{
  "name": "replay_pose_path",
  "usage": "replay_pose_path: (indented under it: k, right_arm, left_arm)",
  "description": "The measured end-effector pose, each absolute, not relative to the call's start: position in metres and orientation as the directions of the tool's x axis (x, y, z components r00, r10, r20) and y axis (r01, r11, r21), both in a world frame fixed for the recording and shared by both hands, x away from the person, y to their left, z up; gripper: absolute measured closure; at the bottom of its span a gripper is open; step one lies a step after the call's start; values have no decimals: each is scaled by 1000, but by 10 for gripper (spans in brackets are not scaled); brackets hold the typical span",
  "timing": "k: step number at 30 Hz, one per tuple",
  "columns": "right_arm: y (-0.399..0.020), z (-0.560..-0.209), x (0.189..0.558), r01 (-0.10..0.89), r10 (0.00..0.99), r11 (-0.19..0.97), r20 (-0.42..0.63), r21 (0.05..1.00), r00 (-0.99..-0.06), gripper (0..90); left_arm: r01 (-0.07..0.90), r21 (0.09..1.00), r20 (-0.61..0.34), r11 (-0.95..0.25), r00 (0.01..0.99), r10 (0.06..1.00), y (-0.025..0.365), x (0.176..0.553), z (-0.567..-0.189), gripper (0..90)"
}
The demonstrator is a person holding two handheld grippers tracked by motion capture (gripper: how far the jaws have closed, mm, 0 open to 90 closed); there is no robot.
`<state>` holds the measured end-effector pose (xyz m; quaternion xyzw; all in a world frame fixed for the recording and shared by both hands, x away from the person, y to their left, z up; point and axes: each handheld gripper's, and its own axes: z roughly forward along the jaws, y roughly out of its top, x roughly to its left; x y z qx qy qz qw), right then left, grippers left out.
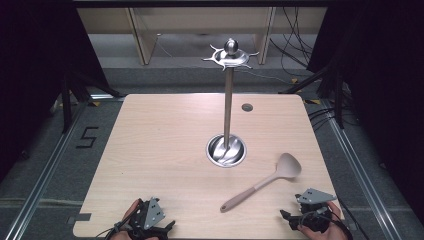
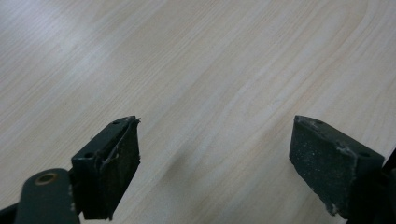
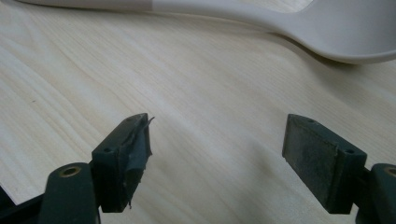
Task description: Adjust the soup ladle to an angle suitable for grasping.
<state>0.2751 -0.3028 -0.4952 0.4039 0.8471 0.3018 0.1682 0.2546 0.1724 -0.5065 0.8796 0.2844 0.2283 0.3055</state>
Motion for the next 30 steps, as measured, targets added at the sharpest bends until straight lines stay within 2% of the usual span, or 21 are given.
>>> replay_pose_path:
  k: [30]
  right_arm:
    - [-293, -484, 288, 495, 701, 598, -112, 631, -704, 250]
  left_arm:
    - [393, 667, 207, -633, 718, 664, 172, 253, -508, 157]
